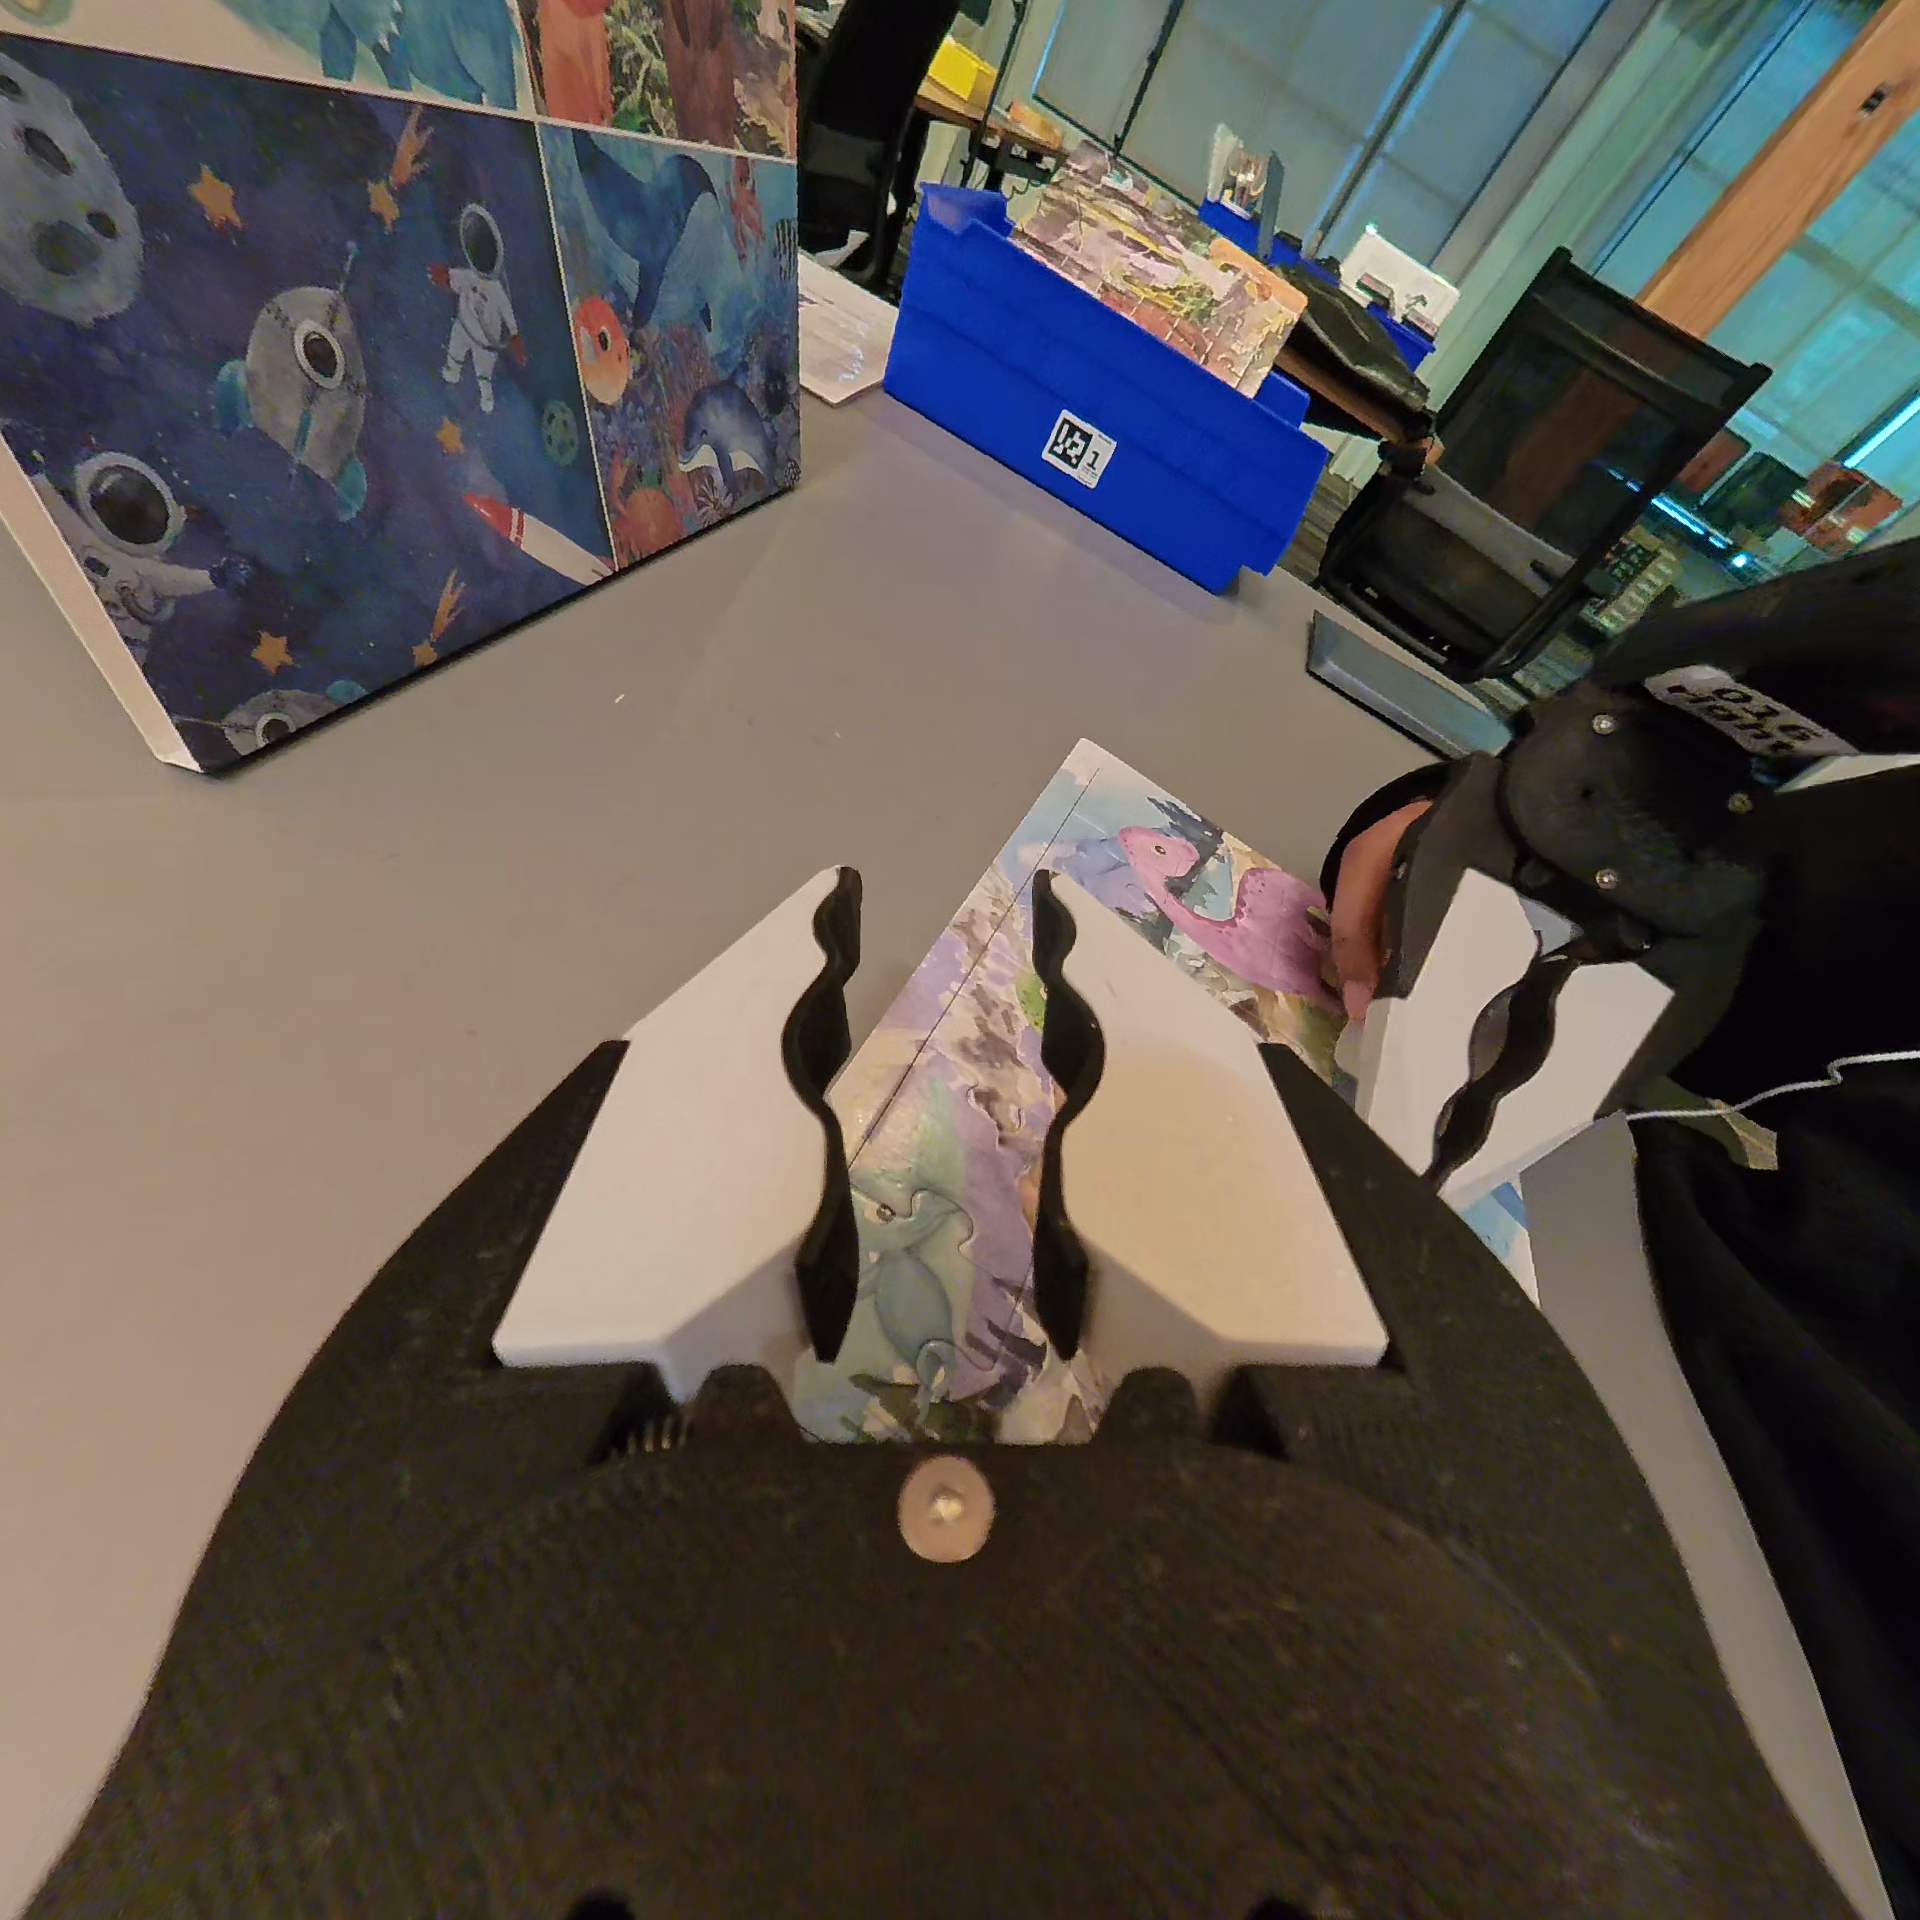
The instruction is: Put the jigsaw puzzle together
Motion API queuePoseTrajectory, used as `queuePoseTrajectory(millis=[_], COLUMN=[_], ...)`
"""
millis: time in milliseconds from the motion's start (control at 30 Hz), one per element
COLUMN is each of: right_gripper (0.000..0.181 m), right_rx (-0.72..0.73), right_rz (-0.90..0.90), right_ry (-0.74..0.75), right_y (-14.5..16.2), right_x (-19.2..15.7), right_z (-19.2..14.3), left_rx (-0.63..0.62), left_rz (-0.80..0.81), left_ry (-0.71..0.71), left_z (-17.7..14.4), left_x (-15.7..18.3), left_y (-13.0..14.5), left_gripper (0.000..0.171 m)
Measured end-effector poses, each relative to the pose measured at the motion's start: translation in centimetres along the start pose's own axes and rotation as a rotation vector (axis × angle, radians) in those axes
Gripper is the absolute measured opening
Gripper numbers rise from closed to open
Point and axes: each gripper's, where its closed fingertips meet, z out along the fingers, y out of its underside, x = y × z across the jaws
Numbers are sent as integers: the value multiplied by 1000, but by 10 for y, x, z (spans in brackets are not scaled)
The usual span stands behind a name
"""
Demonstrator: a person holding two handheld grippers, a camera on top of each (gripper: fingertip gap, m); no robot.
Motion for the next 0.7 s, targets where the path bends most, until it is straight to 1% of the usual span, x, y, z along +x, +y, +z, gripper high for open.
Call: queuePoseTrajectory(millis=[67, 167, 267, 333, 433, 467, 567, 633, 667, 700], right_gripper=[0, 0, 0, 0, 0, 0, 0, 0, 0, 0], right_rx=[-66, -78, -27, -54, -47, -55, -40, -27, -44, -34], right_rz=[-23, -27, -21, 14, 98, 101, 81, 97, 108, 114], right_ry=[20, 34, 74, 56, 2, -5, 75, 98, 76, 23], right_y=[9, 7, -3, 2, 4, 5, 3, 2, 5, 3], right_x=[0, 0, 6, 6, 3, 3, 16, 22, 19, 11], right_z=[7, 7, 3, 7, 11, 10, 7, 6, 9, 10], left_rx=[0, 2, 1, -2, -1, 0, -2, -6, -8, -9], left_rz=[-3, -6, -2, -2, -5, -5, -2, 1, 2, 2], left_ry=[1, 2, 1, 1, 3, 3, 2, 2, 2, 1], left_z=[0, 0, 0, 0, 0, 0, 0, 1, 1, 1], left_x=[0, 0, 0, 0, 0, 0, 0, 1, 1, 1], left_y=[0, 0, 0, 0, 0, 0, 0, 1, 1, 1], left_gripper=[31, 31, 31, 31, 31, 31, 31, 31, 31, 31])
